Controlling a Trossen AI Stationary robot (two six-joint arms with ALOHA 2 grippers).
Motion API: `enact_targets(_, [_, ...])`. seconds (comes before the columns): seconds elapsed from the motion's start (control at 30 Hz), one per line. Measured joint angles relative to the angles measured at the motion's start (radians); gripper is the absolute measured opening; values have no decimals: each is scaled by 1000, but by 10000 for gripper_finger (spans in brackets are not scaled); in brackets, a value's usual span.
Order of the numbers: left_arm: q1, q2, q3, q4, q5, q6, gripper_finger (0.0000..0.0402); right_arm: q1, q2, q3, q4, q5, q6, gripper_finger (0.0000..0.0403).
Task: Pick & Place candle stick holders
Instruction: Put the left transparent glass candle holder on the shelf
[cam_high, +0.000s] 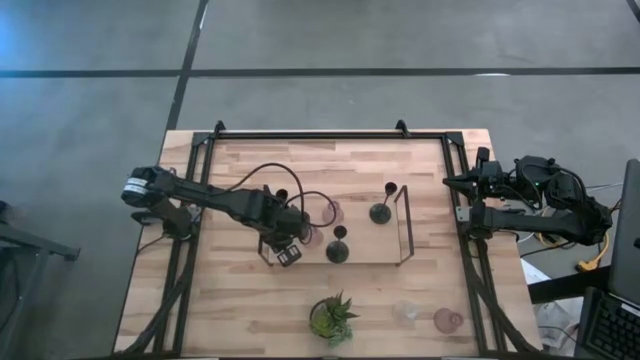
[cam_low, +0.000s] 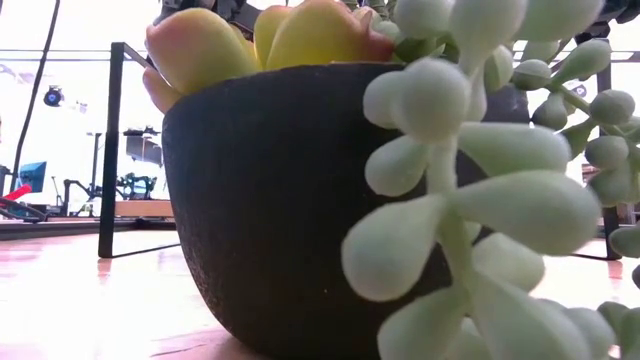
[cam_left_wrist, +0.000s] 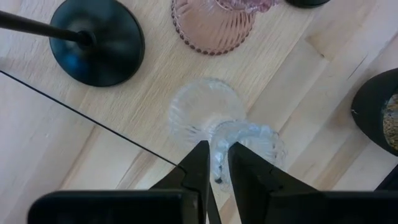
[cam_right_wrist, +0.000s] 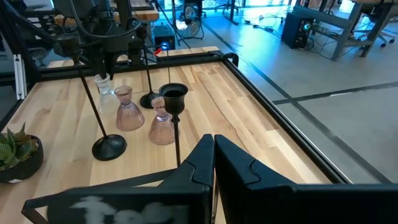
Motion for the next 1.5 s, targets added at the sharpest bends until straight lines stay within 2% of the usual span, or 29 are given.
enact_targets(1.5, [6, -3, 48, -87, -8, -58, 65, 0, 0, 0, 0, 0, 0, 8])
